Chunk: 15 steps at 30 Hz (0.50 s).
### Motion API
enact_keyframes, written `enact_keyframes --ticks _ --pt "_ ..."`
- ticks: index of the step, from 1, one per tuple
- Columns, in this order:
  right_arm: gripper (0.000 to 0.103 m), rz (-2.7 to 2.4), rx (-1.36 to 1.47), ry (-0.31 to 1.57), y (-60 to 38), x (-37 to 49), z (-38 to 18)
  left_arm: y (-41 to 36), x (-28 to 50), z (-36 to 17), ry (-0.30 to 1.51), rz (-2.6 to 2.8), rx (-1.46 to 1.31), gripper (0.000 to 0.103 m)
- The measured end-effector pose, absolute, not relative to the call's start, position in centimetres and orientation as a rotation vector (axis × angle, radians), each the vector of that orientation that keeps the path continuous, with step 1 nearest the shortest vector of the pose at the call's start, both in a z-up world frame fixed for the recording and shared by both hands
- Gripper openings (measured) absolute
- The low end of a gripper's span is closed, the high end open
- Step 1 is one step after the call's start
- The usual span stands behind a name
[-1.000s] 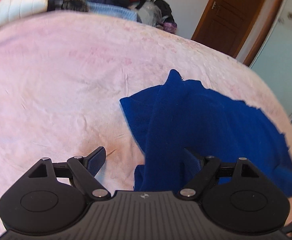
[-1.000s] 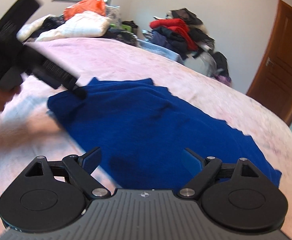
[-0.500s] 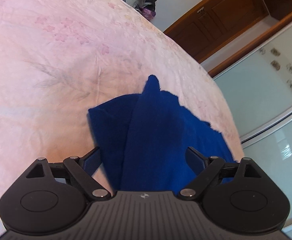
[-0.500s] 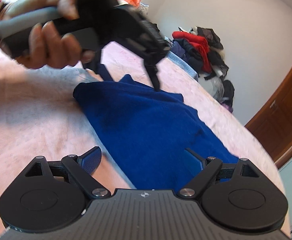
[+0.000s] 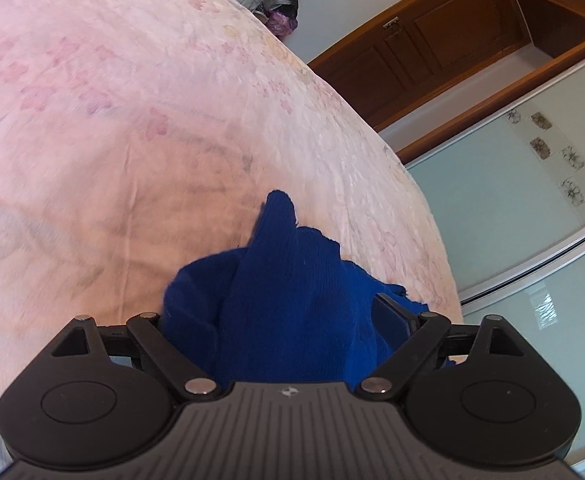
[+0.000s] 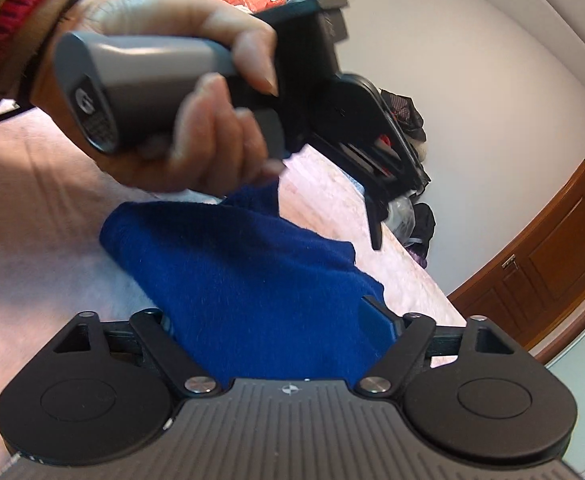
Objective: Fold small clothes
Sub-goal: 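Grip the sweater's side edge with the left tool while the right tool grips beside it, then lift the gripped side and fold it over the sweater with both tools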
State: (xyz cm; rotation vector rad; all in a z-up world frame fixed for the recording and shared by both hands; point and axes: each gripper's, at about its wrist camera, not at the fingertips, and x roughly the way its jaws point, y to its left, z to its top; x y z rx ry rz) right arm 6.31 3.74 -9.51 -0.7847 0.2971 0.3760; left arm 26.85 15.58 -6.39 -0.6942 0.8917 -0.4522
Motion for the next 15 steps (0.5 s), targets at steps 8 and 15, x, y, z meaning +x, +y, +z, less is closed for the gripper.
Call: enact_keyframes --ticks 8,15 --pt "0.048 0.388 -0.770 0.287 3.6 5.5 -9.6 12.2 27.4 -5.2 0.873 -0.443 -0.480 0.075" --pt "0.016 0.468 -0.749 0.332 3.0 4.9 -9.1 11.9 27.3 -5.6 0.913 -0.402 -0.441 0.017"
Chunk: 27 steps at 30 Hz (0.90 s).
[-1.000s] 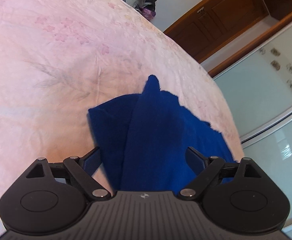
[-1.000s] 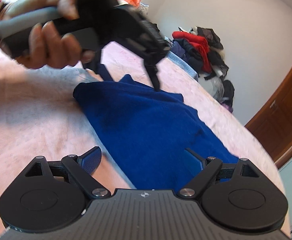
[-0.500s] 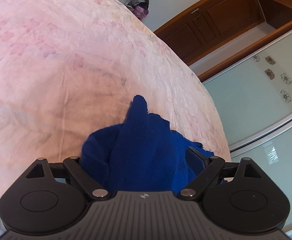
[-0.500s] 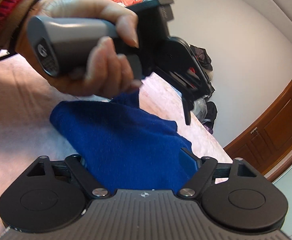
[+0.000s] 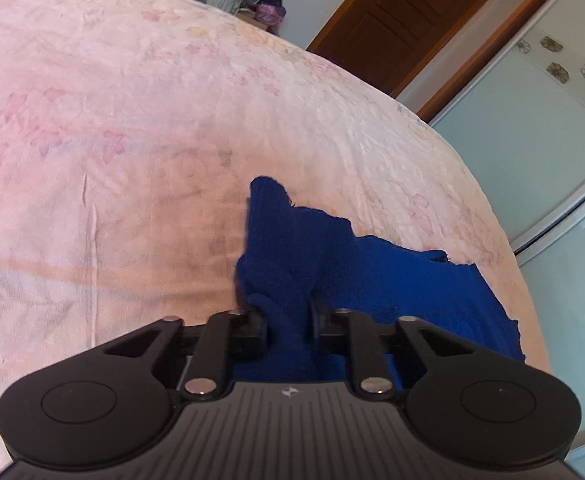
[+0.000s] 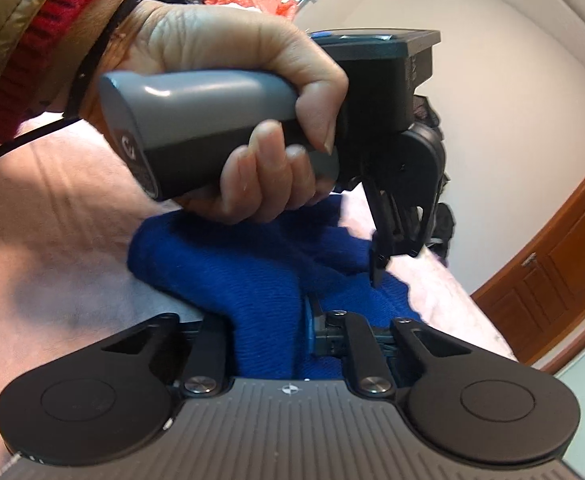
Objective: Fold small clothes
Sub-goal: 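Lift the gripped side and fold it over the sweater with both tools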
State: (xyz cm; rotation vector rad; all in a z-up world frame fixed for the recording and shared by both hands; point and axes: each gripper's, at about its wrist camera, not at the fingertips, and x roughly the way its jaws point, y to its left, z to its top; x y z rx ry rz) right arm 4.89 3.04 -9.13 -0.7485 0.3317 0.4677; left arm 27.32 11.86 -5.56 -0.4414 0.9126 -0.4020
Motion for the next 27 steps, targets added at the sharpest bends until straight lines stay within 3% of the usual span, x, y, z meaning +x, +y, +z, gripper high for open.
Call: enact_keyframes --ticks 16,27 --pt "0.011 0.558 -0.307 0.357 -5.7 3.9 -2.9 7.1 23.7 0.9 0.780 -0.317 -0.286 0.012" --pt "0.011 0.534 -0.038 0.379 -12.8 5.0 -2.5 2.4 22.8 3.5 0.756 -0.331 -0.279 0.012"
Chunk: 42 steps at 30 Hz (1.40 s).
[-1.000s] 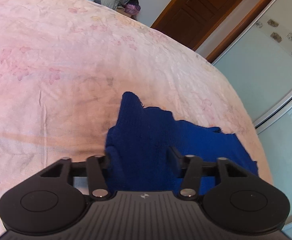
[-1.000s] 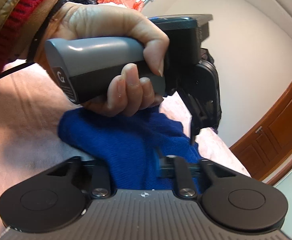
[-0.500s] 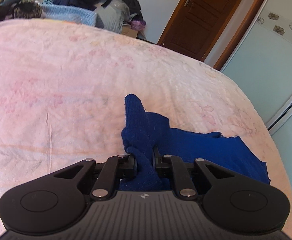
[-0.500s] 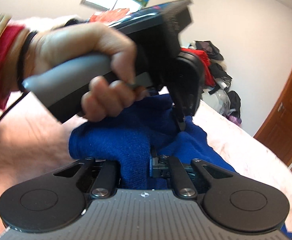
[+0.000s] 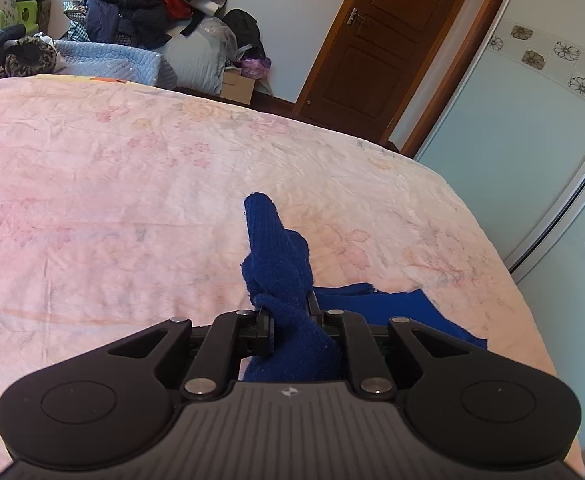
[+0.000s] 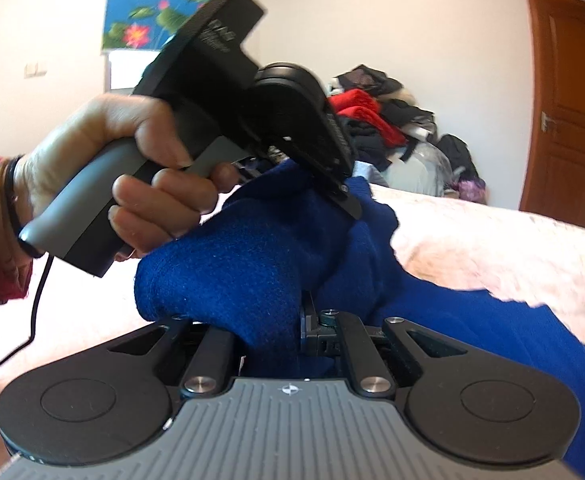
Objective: Fold small clothes
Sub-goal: 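Lift the gripped side and fold it over the sweater with both tools, then lower the folded side onto the sweater and open both tools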
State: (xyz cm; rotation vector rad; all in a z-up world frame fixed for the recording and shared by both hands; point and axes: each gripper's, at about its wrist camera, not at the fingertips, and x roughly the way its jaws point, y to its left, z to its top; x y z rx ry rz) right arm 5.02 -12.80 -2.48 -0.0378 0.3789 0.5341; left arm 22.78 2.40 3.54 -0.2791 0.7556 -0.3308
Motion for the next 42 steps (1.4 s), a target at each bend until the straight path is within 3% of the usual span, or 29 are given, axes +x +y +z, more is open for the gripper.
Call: enact_keyframes --ticks 13,38,42 --pt "0.011 0.439 0.097 0.382 -19.9 5.0 -4.2 -5.3 22.2 4.3 0.735 -0.402 -0.220 0.012" --pt "0.012 0.358 0.528 0.520 -30.9 4.7 -9.8 -18.0 23.1 0.2 0.816 -0.459 -0.056 0.013" --pt "0.023 0.346 0.584 0.555 -31.8 5.0 -10.9 -18.9 23.2 -0.3 0.821 -0.457 -0.038 0.015"
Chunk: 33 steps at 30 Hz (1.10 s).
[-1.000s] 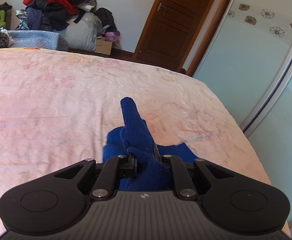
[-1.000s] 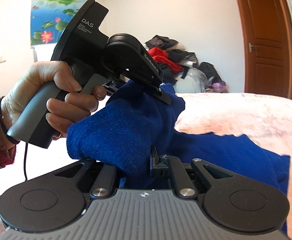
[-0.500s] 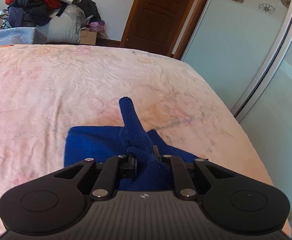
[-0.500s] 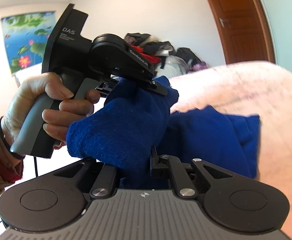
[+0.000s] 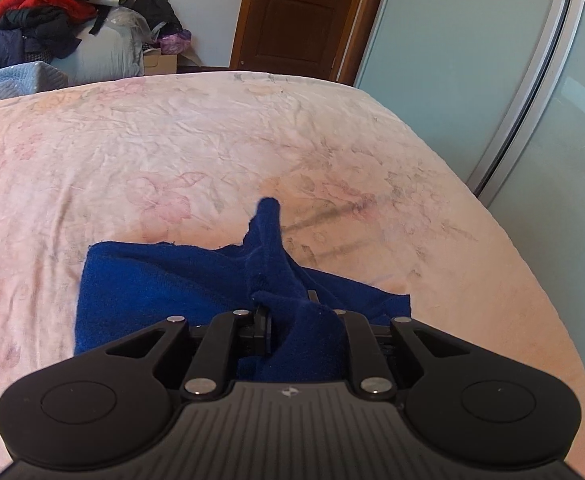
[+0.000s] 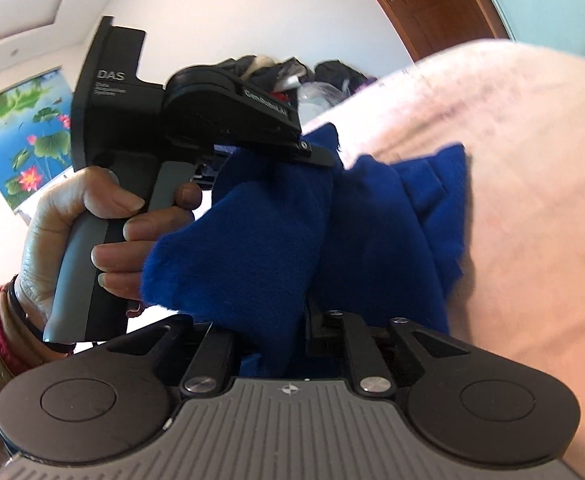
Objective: Fold small clothes
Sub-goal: 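Lower the folded side onto the sweater and open both tools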
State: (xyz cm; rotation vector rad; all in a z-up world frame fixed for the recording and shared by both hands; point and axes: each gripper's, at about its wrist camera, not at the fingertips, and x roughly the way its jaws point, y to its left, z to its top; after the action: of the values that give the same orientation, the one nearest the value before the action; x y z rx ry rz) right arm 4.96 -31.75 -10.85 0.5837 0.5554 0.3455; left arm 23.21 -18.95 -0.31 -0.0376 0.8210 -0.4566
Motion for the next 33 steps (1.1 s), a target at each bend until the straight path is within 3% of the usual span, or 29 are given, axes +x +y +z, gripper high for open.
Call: enact_keyframes --ticks 6,9,11,12,22,26,33 --pt "0.027 0.337 0.604 0.578 -32.2 5.2 -11.5 -19.6 23.5 -0.5 0.831 -0.473 -0.063 0.024" --pt "0.040 0.336 0.606 0.578 -32.2 5.2 -11.6 -19.7 23.4 -0.3 0.808 -0.486 -0.086 0.047" --pt "0.044 0.332 0.604 0.578 -32.3 5.1 -11.6 -19.8 23.0 0.1 0.760 -0.472 -0.091 0.071" --pt "0.044 0.331 0.604 0.580 -32.3 5.1 -11.6 -19.8 22.8 0.4 0.734 -0.467 -0.086 0.073" --pt "0.044 0.333 0.801 0.588 -34.7 4.9 -12.7 -16.1 22.8 1.9 0.701 -0.430 -0.137 0.077" --pt "0.025 0.307 0.816 0.601 -35.3 4.4 -12.9 -13.1 22.2 1.5 0.717 -0.396 -0.159 0.077" --pt "0.024 0.332 0.821 0.652 -36.9 2.8 -13.4 -10.0 19.0 -0.2 0.744 -0.362 -0.106 0.077"
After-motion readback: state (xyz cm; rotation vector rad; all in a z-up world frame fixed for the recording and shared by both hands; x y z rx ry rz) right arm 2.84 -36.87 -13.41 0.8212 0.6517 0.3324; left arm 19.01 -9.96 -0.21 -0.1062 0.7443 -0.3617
